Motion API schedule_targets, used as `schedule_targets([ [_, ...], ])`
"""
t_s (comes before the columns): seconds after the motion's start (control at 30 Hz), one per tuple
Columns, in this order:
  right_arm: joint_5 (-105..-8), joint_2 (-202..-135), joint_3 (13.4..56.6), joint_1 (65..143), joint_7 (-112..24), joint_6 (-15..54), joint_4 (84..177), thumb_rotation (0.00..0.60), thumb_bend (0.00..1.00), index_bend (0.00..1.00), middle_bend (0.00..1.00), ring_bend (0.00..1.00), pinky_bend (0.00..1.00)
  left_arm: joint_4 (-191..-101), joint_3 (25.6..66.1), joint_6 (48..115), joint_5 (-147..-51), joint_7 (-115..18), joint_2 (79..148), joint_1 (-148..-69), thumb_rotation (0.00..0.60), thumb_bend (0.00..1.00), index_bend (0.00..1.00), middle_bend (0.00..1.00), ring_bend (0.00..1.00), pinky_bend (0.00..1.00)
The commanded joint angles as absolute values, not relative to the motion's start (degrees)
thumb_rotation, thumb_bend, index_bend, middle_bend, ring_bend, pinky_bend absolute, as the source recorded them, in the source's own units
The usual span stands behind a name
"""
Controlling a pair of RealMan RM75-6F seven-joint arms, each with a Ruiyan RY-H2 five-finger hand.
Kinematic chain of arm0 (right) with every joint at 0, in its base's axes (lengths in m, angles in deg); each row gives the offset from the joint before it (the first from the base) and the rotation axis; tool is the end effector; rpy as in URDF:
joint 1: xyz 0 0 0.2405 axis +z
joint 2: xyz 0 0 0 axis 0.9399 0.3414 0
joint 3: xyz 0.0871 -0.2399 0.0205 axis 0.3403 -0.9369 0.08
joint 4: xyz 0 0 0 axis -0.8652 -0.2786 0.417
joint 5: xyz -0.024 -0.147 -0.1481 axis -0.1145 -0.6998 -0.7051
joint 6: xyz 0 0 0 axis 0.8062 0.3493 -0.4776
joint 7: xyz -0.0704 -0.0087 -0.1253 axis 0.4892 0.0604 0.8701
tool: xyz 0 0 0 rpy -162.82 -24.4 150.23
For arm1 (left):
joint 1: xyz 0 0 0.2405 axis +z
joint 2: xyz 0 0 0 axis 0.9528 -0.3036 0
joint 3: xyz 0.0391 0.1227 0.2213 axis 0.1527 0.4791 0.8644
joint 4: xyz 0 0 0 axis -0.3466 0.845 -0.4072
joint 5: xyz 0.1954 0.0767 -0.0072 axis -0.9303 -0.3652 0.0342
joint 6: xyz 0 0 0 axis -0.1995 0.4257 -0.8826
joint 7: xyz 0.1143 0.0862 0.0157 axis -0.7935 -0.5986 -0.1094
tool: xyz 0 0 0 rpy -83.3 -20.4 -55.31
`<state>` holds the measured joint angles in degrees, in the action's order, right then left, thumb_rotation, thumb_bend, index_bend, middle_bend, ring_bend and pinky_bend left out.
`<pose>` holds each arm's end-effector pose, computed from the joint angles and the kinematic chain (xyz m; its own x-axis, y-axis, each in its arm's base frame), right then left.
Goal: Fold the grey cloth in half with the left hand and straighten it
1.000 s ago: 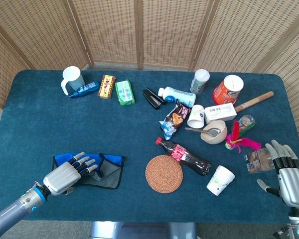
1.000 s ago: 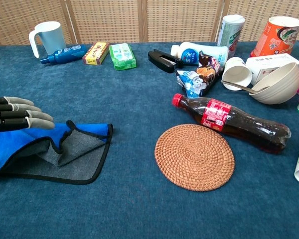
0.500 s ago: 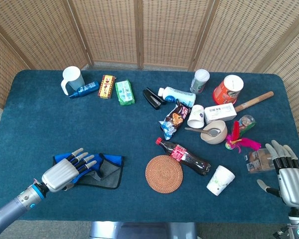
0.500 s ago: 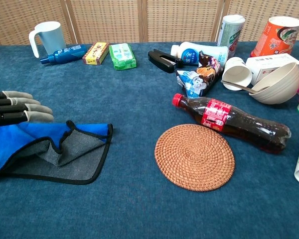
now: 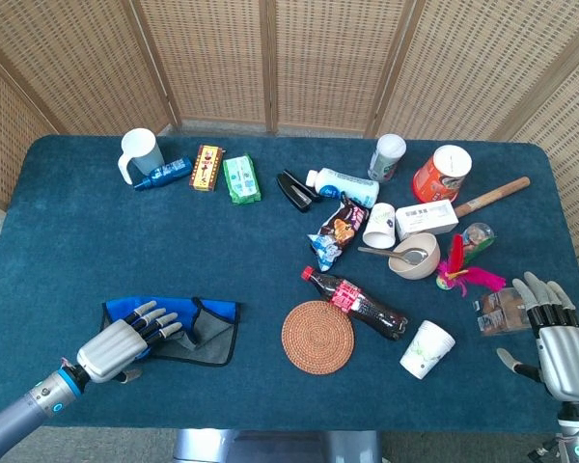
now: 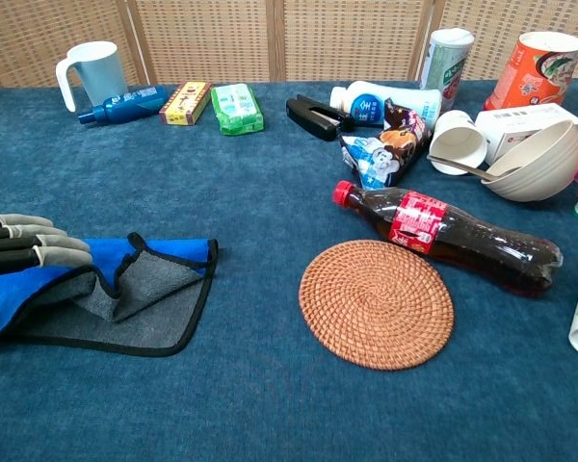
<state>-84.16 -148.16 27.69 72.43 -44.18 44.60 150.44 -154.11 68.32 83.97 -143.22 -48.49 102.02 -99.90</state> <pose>-0.2982 -0.1673 0.1686 0.3585 0.0526 0.9320 -0.9311 -0.0524 0.3611 -0.2774 0.2091 0.0447 0.7035 0.2989 0.6448 0.6362 -0.6692 -0.3839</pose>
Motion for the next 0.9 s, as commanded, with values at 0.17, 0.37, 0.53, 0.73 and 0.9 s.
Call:
schedule_targets([
  [0.17,-84.4,-148.2,27.7,72.4,-44.1,44.7,150.4,0.600,0.10,0.00,0.00,0.00,0.12,-151.5,67.8,85.8,-143.2,-49.8,104.4,-98.3,0.600,0.28,0.02,0.00,0.00,0.00],
  [0.37,-84.5,-148.1,27.6,72.4,-44.2,44.8,150.5,0.600,0.10,0.00,0.00,0.00,0.12,-150.2,66.4,87.3,-142.6,-50.7,106.1,-97.5,0.600,0.28,0.02,0.00,0.00,0.00],
  [0.53,-84.5,-148.0,27.6,72.4,-44.4,44.8,150.5,0.600,0.10,0.00,0.00,0.00,0.12,-149.9,66.0,87.8,-142.4,-51.1,106.8,-97.1,0.600,0.28,0.02,0.00,0.00,0.00],
  [0.73,-84.5,-148.0,27.5,72.4,-44.5,44.7,150.5,0.600,0.10,0.00,0.00,0.00,0.12,-148.8,65.7,88.3,-142.3,-51.0,107.2,-96.8,0.600,0.28,0.05,0.00,0.00,0.00],
  [0.9,-84.6,-148.1,27.5,72.4,-44.4,44.6,150.5,0.600,0.10,0.00,0.00,0.00,0.12,-148.3,65.3,88.4,-141.8,-50.6,107.7,-96.7,0.600,0.28,0.07,0.00,0.00,0.00],
])
